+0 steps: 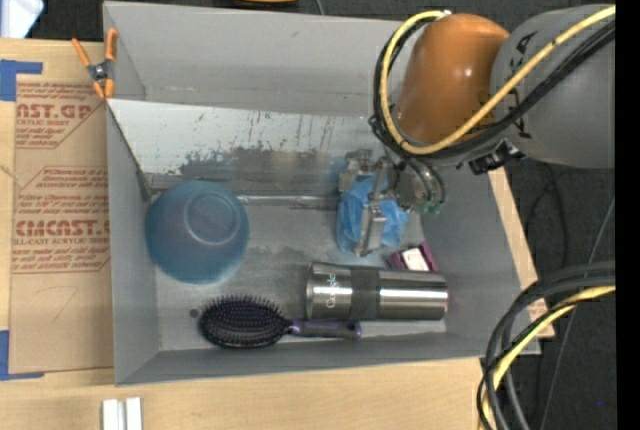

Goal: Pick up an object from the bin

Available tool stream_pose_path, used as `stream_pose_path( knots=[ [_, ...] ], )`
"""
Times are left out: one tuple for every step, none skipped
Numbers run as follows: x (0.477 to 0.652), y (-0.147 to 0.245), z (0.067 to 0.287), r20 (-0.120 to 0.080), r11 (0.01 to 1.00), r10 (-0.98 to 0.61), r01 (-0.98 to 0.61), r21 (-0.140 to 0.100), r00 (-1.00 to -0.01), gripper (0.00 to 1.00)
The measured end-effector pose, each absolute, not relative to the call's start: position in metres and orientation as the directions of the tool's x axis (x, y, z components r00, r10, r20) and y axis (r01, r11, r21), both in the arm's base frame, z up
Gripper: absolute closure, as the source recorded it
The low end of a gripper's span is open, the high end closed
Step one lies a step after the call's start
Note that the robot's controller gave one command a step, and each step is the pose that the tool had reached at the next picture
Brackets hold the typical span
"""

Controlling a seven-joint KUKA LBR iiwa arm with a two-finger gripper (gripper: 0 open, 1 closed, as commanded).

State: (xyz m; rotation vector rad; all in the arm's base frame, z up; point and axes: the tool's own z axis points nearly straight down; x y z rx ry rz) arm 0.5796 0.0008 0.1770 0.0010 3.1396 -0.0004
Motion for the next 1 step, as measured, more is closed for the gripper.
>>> stream_pose_path(
  knots=[
    [0.5674, -0.0110, 0.1697, -0.002, 1.000, 0.021, 0.021, 0.001, -1.000, 0.00]
  ],
)
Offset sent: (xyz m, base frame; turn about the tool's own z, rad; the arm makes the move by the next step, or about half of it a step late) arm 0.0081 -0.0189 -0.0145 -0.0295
